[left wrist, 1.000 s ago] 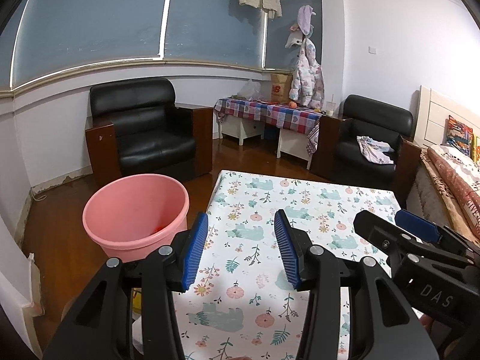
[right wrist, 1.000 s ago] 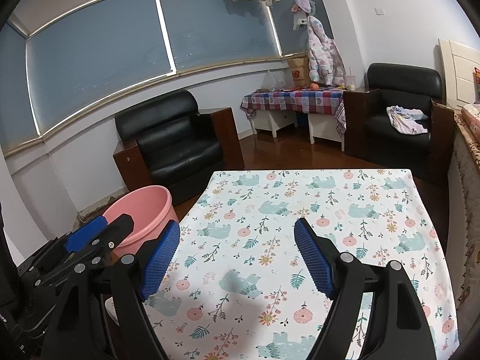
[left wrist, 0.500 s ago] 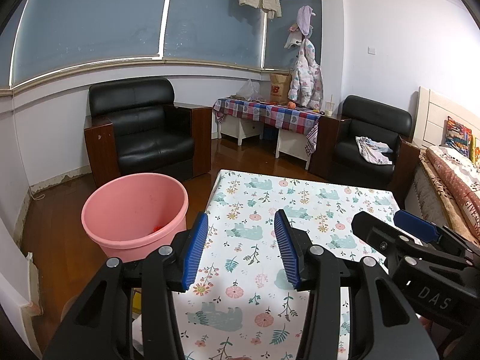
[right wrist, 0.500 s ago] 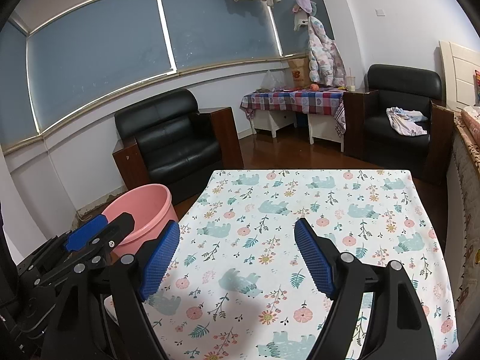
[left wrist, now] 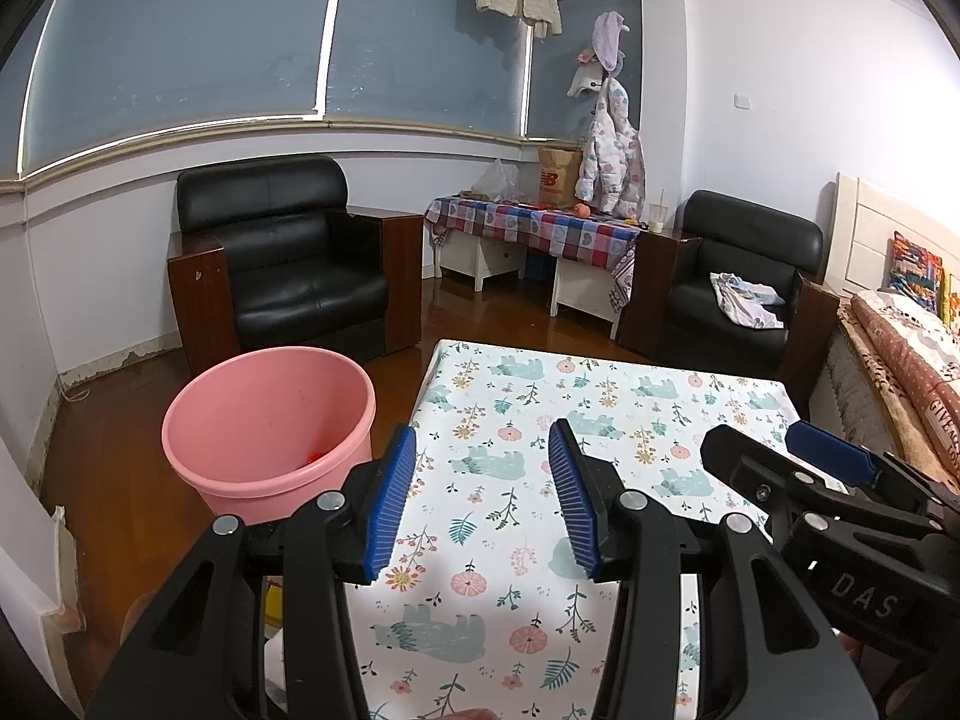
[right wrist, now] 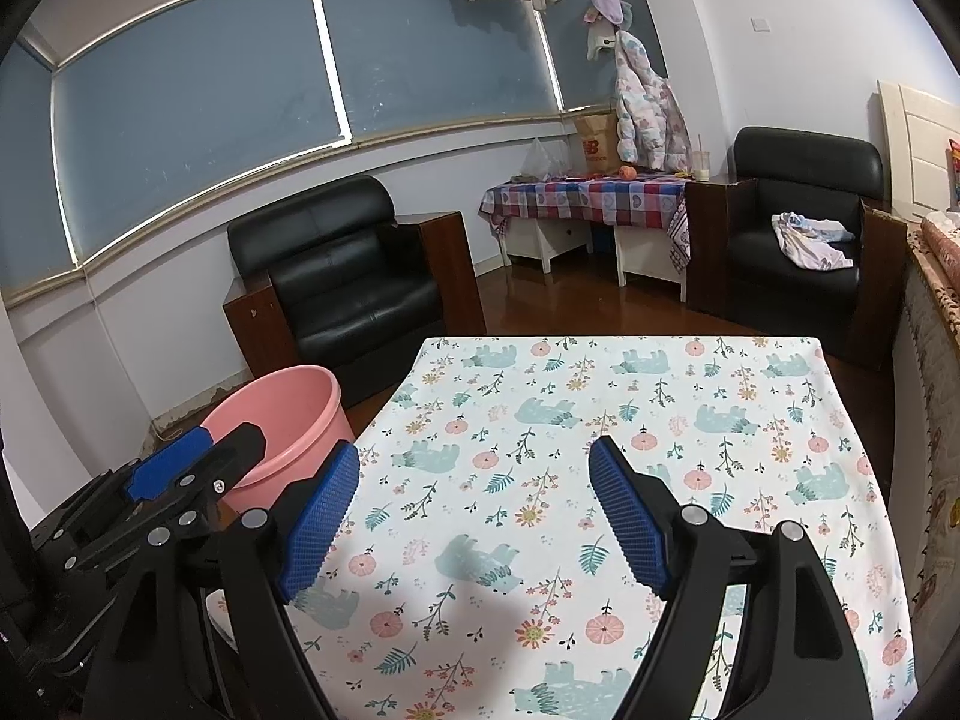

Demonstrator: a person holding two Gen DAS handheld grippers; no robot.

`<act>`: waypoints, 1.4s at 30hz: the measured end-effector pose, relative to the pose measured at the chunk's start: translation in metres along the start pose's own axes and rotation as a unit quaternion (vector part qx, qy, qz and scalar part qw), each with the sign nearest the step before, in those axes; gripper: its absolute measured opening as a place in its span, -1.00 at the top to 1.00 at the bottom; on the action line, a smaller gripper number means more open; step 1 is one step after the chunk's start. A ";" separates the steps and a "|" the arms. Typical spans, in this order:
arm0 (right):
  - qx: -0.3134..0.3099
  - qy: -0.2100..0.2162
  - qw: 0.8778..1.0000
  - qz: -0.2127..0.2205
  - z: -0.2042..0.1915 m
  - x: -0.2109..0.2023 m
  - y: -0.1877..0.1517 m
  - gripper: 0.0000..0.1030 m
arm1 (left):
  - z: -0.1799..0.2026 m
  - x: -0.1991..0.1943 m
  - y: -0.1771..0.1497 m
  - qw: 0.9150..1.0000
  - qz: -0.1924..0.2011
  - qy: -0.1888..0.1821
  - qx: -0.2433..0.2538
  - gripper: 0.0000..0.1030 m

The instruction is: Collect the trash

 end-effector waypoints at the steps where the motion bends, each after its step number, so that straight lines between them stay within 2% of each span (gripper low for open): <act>1: 0.000 0.000 1.000 0.000 0.000 0.000 -0.001 -0.51 | 0.000 0.000 0.000 1.000 0.000 0.001 0.000 0.09; 42: 0.006 0.004 1.000 -0.009 0.001 0.007 -0.010 -0.51 | 0.000 0.005 -0.009 1.000 -0.005 0.004 0.001 0.09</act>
Point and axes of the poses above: each gripper's, at about its wrist camera, not at the fingertips, and x roughly the way its jaws point, z to its right, y to its top, the point moved 7 cm from there along x, roughly the way its jaws point, and after that the axes turned 14 degrees about -x, right-handed, at the moved point
